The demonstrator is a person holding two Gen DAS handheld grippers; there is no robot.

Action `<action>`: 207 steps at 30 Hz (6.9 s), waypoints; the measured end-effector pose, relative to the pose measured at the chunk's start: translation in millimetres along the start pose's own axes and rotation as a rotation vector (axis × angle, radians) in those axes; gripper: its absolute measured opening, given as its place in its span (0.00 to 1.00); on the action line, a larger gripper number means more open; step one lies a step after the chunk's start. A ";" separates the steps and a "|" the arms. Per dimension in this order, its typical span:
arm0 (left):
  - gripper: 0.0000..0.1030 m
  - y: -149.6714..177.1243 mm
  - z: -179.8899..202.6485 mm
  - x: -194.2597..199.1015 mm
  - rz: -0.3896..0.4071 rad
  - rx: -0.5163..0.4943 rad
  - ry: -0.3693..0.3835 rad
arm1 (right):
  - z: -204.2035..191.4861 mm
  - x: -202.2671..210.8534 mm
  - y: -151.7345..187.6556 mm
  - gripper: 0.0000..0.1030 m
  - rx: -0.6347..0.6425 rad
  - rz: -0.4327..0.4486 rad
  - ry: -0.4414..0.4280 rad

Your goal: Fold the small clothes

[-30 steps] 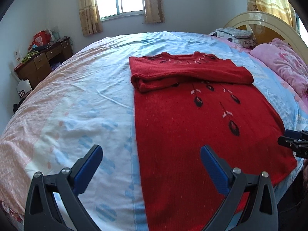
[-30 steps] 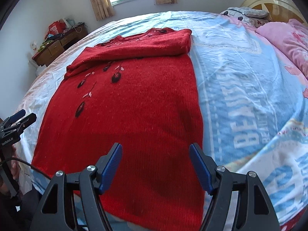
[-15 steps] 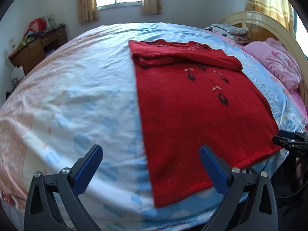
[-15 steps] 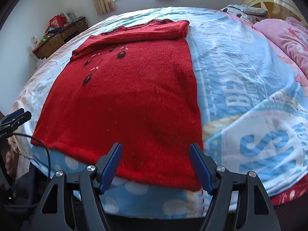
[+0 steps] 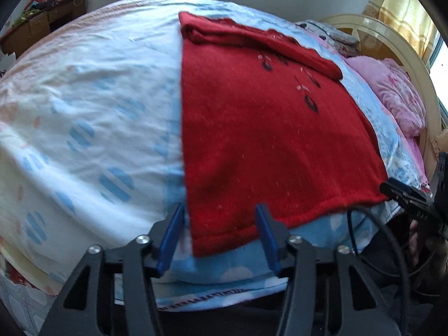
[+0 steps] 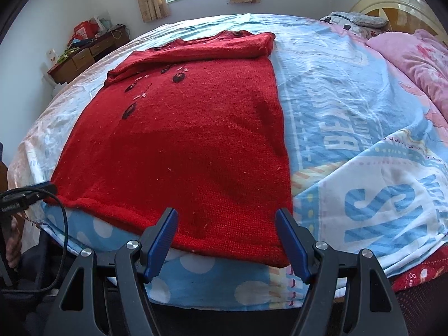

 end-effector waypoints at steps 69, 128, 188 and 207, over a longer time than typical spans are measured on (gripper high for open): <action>0.09 -51.7 0.8 67.8 0.290 -0.077 0.153 | 38.0 102.4 -31.1 0.06 -0.111 0.370 -0.223; 0.08 -300.1 -30.0 53.6 0.385 0.047 0.125 | 55.5 49.7 -318.6 0.06 -0.138 0.420 -0.039; 0.70 -234.0 -51.0 -32.0 0.230 0.127 -0.157 | 89.5 -55.2 -282.5 0.60 -0.164 0.076 -0.044; 0.89 -215.3 -49.2 -47.2 0.240 0.152 -0.212 | 76.2 -74.2 -233.8 0.09 -0.137 -0.020 -0.029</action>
Point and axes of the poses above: each gripper's, at about its wrist camera, not at the fingertips, and x roughly against the way its jaws point, z to its right, y to its underside, the point moved 2 cm from there along -x, roughly the way its jaws point, and after that the axes turned 12 degrees about -z, right-handed, at the moved point
